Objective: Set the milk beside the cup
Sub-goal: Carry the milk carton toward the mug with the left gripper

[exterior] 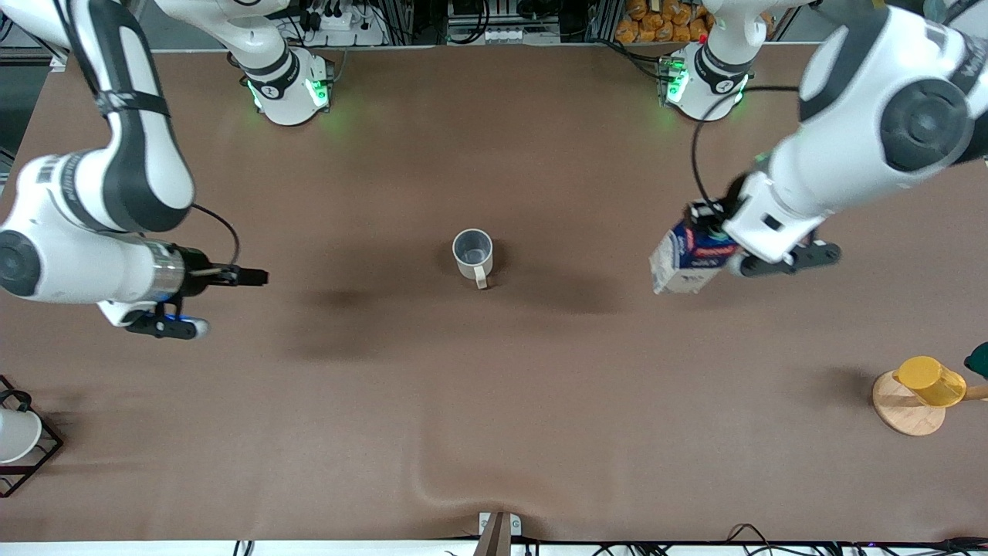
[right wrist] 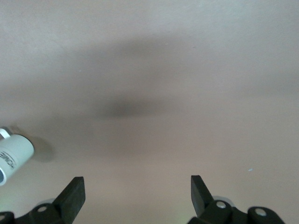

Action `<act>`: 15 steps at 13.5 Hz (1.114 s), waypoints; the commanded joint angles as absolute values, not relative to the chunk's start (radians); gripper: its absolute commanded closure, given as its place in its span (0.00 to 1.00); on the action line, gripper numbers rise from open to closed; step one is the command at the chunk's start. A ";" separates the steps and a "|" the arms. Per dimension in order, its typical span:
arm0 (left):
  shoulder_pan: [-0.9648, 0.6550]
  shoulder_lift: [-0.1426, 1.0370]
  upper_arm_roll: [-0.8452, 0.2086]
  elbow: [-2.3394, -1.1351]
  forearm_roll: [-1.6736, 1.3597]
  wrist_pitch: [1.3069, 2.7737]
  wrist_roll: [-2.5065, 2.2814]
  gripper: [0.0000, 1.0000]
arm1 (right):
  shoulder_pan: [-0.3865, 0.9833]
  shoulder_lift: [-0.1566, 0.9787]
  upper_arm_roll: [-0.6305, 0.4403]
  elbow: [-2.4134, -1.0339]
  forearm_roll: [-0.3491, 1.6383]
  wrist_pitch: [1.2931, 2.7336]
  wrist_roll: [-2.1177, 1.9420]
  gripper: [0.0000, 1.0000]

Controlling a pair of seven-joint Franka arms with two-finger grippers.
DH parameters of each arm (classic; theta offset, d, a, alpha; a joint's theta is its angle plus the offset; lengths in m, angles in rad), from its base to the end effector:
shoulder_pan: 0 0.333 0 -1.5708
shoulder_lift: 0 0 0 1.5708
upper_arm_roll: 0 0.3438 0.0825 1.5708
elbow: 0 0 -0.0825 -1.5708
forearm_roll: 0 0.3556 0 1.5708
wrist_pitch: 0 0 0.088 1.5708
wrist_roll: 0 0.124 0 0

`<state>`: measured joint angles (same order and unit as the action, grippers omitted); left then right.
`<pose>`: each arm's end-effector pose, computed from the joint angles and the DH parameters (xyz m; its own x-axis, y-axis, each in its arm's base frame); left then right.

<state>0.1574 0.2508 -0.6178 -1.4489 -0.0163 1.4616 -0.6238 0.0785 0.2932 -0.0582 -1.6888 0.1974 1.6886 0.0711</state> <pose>0.5323 -0.2193 0.5644 0.9563 0.1560 -0.2473 0.1657 -0.9860 0.0189 0.5858 0.0371 0.4295 0.9505 -0.0761 -0.3013 -0.1237 -0.9821 -0.1423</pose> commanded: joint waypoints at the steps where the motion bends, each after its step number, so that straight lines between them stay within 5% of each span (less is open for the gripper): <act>1: 0.167 0.232 -0.719 -1.482 -0.044 1.447 -0.747 1.00 | 0.017 0.209 -0.037 -1.752 0.151 1.697 -0.012 0.00; 5: 0.150 0.256 -0.848 -1.511 -0.061 1.466 -0.844 1.00 | -0.006 0.137 -0.035 -1.801 0.083 1.715 -0.056 0.00; 15: -0.124 0.457 -0.844 -1.509 -0.064 1.709 -1.126 1.00 | -0.057 0.104 -0.037 -1.913 0.080 1.821 -0.170 0.00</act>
<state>-0.0837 0.4130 -0.8470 -1.5233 -0.0636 1.6660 -1.0744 -0.0197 0.1431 -0.0565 -1.8704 0.0943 1.8034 -0.1368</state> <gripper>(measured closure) 0.564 0.000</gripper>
